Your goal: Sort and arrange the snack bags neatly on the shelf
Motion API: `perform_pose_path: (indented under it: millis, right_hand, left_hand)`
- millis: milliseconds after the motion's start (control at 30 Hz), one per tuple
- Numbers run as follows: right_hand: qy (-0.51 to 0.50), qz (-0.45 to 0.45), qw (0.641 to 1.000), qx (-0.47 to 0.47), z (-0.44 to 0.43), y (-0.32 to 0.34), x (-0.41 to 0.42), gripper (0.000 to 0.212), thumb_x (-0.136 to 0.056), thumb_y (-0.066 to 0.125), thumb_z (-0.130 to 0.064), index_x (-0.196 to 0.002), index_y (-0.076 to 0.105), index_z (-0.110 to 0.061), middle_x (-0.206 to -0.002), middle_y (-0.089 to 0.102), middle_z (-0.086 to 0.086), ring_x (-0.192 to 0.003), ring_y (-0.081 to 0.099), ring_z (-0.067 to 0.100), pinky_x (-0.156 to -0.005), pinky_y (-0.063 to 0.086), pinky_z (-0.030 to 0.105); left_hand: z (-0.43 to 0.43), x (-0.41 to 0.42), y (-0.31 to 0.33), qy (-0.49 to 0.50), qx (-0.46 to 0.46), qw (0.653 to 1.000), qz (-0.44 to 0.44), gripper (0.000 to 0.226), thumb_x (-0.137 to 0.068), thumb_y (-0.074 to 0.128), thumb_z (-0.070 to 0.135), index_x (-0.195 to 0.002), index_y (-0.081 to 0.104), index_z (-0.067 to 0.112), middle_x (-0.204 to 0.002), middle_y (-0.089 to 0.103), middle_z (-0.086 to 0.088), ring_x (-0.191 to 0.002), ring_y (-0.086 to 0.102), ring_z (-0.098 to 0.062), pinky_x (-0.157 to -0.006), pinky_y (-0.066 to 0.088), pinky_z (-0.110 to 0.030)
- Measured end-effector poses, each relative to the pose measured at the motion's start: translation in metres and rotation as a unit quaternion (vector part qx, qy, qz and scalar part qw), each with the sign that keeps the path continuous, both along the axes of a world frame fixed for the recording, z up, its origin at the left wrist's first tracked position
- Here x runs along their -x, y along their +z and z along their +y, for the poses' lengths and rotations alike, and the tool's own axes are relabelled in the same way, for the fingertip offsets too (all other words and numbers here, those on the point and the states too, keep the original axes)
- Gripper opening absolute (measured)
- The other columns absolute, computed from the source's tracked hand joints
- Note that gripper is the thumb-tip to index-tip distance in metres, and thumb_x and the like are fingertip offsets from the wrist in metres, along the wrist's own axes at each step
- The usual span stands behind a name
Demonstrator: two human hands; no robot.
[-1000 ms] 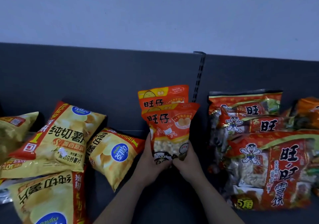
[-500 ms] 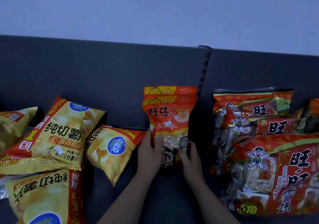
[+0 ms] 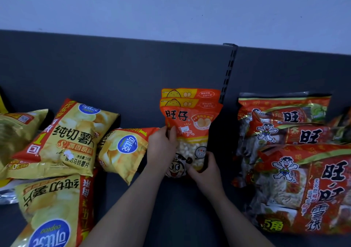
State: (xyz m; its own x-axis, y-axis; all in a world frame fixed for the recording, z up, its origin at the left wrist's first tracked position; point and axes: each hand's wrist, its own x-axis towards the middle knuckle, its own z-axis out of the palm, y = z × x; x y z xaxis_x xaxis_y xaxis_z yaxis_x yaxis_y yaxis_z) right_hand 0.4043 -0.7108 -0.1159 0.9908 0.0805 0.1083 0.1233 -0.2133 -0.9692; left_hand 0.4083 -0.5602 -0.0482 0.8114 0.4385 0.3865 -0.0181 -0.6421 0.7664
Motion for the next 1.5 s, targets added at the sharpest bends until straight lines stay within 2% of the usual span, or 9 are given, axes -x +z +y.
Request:
perform_pose_path:
  millis: [300,533,667,933,1067,1200,1267,1367,1500]
  right_hand:
    - [0.000,-0.004,1.000,-0.003,0.001,-0.004,-0.003,0.055,-0.072,0.084,-0.029,-0.121,0.058,-0.022,-0.111,0.067,-0.011,-0.100,0.064,0.001,-0.077,0.053,0.019]
    - [-0.003,-0.001,1.000,0.003,0.001,-0.005,-0.003,0.044,-0.080,0.076,-0.018,-0.120,0.059,-0.021,-0.110,0.067,-0.007,-0.099,0.064,0.005,-0.073,0.051,0.018]
    - [-0.012,-0.010,1.000,-0.006,0.001,-0.001,-0.001,0.028,-0.088,0.066,-0.012,-0.114,0.061,-0.022,-0.105,0.068,-0.006,-0.096,0.064,0.006,-0.067,0.048,0.011]
    - [-0.017,-0.031,0.999,0.007,0.000,0.002,0.003,0.042,-0.079,0.069,-0.009,-0.116,0.057,-0.024,-0.108,0.066,-0.009,-0.093,0.060,-0.006,-0.069,0.045,0.007]
    - [-0.010,-0.023,0.999,0.046,0.004,0.005,0.006,0.059,-0.067,0.069,-0.023,-0.120,0.047,-0.033,-0.111,0.063,-0.010,-0.098,0.060,0.004,-0.075,0.046,0.021]
    - [-0.020,-0.022,0.997,0.069,0.007,0.010,0.010,0.065,-0.060,0.063,-0.038,-0.123,0.047,-0.031,-0.113,0.063,-0.008,-0.101,0.060,0.011,-0.078,0.048,0.028]
    - [-0.019,-0.020,0.997,0.069,0.007,0.013,0.013,0.066,-0.061,0.064,-0.040,-0.123,0.049,-0.028,-0.114,0.062,-0.006,-0.103,0.060,0.013,-0.080,0.048,0.029]
    - [-0.020,-0.020,0.998,0.062,0.003,0.016,0.022,0.064,-0.074,0.073,-0.027,-0.132,0.046,-0.023,-0.123,0.057,-0.006,-0.110,0.055,0.010,-0.084,0.044,0.027]
    - [-0.060,-0.056,0.994,0.072,-0.011,0.025,0.035,0.065,-0.084,0.068,-0.009,-0.141,0.038,-0.017,-0.127,0.040,-0.012,-0.115,0.036,-0.001,-0.095,0.030,0.019]
  left_hand:
    - [0.013,-0.006,0.016,0.017,-0.007,0.999,0.045,0.041,-0.098,0.045,0.013,-0.057,0.039,0.012,-0.056,0.045,0.001,-0.049,0.037,-0.011,-0.042,0.023,-0.021]
    - [0.013,0.010,0.010,-0.020,0.128,0.991,0.047,0.032,-0.105,0.036,0.027,-0.095,0.057,0.005,-0.083,0.057,0.002,-0.078,0.054,-0.016,-0.059,0.040,-0.025]
    - [-0.003,0.032,-0.012,-0.129,0.233,0.961,0.079,0.044,-0.089,0.066,0.041,-0.124,0.046,0.024,-0.110,0.059,0.012,-0.095,0.057,0.001,-0.074,0.046,-0.019]
    - [0.001,0.043,-0.056,-0.199,0.171,0.962,0.071,0.071,-0.083,0.071,0.003,-0.127,0.027,0.036,-0.119,0.050,0.016,-0.102,0.050,0.022,-0.079,0.042,-0.001]
    - [0.002,0.041,-0.058,-0.187,0.135,0.972,0.049,0.077,-0.084,0.071,0.008,-0.130,0.026,0.050,-0.133,0.049,0.013,-0.120,0.050,0.005,-0.097,0.045,-0.014]
    - [-0.001,0.043,-0.059,-0.174,0.121,0.976,0.040,0.073,-0.084,0.069,0.009,-0.137,0.029,0.039,-0.132,0.051,0.012,-0.122,0.050,0.002,-0.096,0.043,-0.013]
    - [-0.002,0.044,-0.059,-0.158,0.122,0.978,0.058,0.072,-0.081,0.070,0.020,-0.140,0.031,0.034,-0.131,0.053,0.008,-0.122,0.053,-0.007,-0.100,0.048,-0.028]
    - [-0.007,0.051,-0.049,-0.111,0.094,0.985,0.093,0.074,-0.082,0.067,0.023,-0.144,0.027,0.027,-0.131,0.052,0.001,-0.122,0.051,-0.015,-0.102,0.047,-0.041]
    - [-0.015,0.075,-0.021,-0.065,0.035,0.994,0.077,0.046,-0.091,0.062,0.018,-0.133,0.043,0.019,-0.124,0.055,0.001,-0.114,0.052,-0.014,-0.097,0.046,-0.030]
